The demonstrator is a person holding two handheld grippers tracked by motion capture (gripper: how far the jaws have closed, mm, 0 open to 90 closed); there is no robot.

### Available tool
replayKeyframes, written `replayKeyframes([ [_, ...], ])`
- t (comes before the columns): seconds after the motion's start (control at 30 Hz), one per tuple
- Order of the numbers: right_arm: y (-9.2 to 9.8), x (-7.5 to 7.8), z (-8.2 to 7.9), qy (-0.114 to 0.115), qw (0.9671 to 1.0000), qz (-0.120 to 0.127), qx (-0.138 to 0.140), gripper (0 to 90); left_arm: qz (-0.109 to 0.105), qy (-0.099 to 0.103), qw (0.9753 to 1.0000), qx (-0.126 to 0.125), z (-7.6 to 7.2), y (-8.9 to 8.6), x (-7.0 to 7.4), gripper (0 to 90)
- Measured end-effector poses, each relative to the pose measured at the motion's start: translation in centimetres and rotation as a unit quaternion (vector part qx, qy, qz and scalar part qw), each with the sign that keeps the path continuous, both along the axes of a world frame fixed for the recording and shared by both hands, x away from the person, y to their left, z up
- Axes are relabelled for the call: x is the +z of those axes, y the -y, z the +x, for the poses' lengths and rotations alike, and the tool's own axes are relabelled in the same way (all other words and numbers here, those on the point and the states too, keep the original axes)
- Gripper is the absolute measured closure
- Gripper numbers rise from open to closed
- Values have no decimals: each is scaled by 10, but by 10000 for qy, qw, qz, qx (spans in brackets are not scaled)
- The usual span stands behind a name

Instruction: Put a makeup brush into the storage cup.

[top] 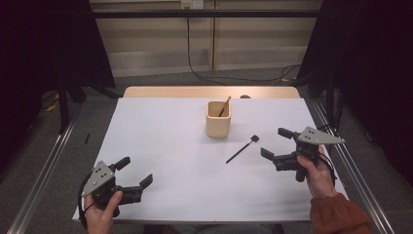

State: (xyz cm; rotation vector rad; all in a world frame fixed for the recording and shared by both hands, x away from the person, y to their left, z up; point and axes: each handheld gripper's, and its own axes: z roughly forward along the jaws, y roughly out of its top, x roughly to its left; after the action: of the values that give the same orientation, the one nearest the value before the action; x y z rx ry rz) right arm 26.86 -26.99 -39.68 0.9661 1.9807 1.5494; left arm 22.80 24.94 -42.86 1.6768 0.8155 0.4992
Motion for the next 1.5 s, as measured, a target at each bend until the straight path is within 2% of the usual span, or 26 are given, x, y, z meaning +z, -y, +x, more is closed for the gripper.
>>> replayKeyframes([
  [0.07, -1, 2, 6, -44, 10000, 36, 8, 9, -20, -63, 10000, -43, -1, -3, 0, 35],
  [0.1, -1, 3, 12, -121, 9999, -19, 4, 11, -49, -53, 10000, -34, -2, -3, 0, 44],
  [0.3, 3, 10, 29, -163, 9998, -135, -26, 5, -58, -9, 10000, 47, -4, -6, 1, 38],
  [0.5, 0, 9, 54, -248, 9995, -204, 16, 5, 22, -12, 10000, 2, -3, -2, 1, 41],
  [0.53, -2, 9, 57, -264, 9993, -260, 44, 6, 91, 3, 10000, -9, -3, -2, 2, 39],
  [0.6, -6, 9, 64, -246, 9990, -361, 118, 7, 8, -2, 10000, -7, -3, -2, 2, 38],
  [0.87, -10, 14, 92, -409, 9959, -726, 346, 12, 78, 21, 10000, -16, -3, -3, 1, 35],
  [0.9, -11, 14, 95, -479, 9948, -817, 386, 15, 135, 36, 9999, -2, -2, -3, 2, 35],
  [1.03, -15, 13, 103, -657, 9893, -1140, 634, 22, 93, 19, 9999, 62, -2, -5, 2, 35],
  [1.1, -15, 14, 105, -724, 9867, -1280, 696, 22, 98, 78, 9999, 43, -2, -6, 2, 35],
  [1.13, -14, 15, 106, -847, 9837, -1392, 764, 30, 95, 79, 9999, 47, -2, -6, 3, 35],
  [1.2, -12, 18, 108, -906, 9827, -1410, 783, 21, 82, 40, 9999, 47, -2, -6, 2, 33],
  [1.27, -10, 21, 111, -956, 9802, -1541, 788, 24, 59, 22, 9999, 80, -2, -6, 2, 33],
  [1.37, -9, 20, 119, -1195, 9740, -1713, 880, 28, 38, -1, 10000, 27, -2, -7, 1, 33],
  [1.5, -14, 11, 126, -1579, 9604, -2035, 1065, 29, 111, 26, 9999, -37, -3, -5, 1, 34],
])
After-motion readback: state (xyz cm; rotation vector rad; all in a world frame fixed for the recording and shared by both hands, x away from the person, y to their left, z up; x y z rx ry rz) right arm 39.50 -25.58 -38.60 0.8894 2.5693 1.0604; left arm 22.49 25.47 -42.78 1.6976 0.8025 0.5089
